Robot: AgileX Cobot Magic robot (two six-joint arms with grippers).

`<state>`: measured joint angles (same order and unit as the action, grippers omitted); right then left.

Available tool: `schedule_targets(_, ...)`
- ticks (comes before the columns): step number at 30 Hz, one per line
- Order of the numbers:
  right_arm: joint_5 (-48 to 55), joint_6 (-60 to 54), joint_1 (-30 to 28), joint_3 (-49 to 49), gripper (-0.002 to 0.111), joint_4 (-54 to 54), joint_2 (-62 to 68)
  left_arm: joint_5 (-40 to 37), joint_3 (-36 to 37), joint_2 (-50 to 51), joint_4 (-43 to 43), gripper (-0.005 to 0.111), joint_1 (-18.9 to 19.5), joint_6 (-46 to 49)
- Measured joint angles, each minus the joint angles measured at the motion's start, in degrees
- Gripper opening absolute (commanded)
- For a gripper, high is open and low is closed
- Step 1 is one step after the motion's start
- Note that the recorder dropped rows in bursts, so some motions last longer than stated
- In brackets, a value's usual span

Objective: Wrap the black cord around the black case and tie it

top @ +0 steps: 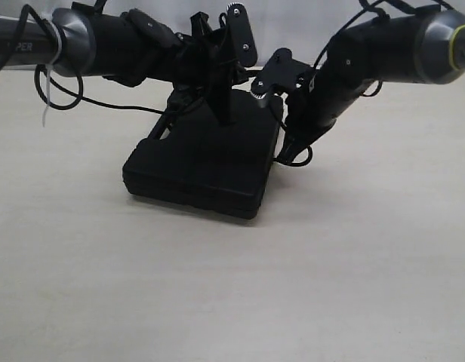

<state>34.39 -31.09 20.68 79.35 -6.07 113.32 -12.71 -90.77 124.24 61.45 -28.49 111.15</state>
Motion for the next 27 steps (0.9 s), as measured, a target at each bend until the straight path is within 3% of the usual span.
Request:
schedule_targets(11, 19.6, -4.3, 0.0, 6.6, 0.004, 10.3, 0.5, 0.7, 0.0, -0.4, -2.6, 0.0, -1.4, 0.7)
schedule_targets(18, 15.0, -3.9, 0.0, 6.6, 0.004, 9.8, 1.9, 1.2, 0.1, -1.4, -3.2, 0.0, -3.2, 1.1)
schedule_targets(27, 9.3, 9.6, -0.1, 6.8, 0.004, -0.2, 2.0, 1.5, 1.5, -1.9, -7.8, 0.0, -3.4, 1.4)
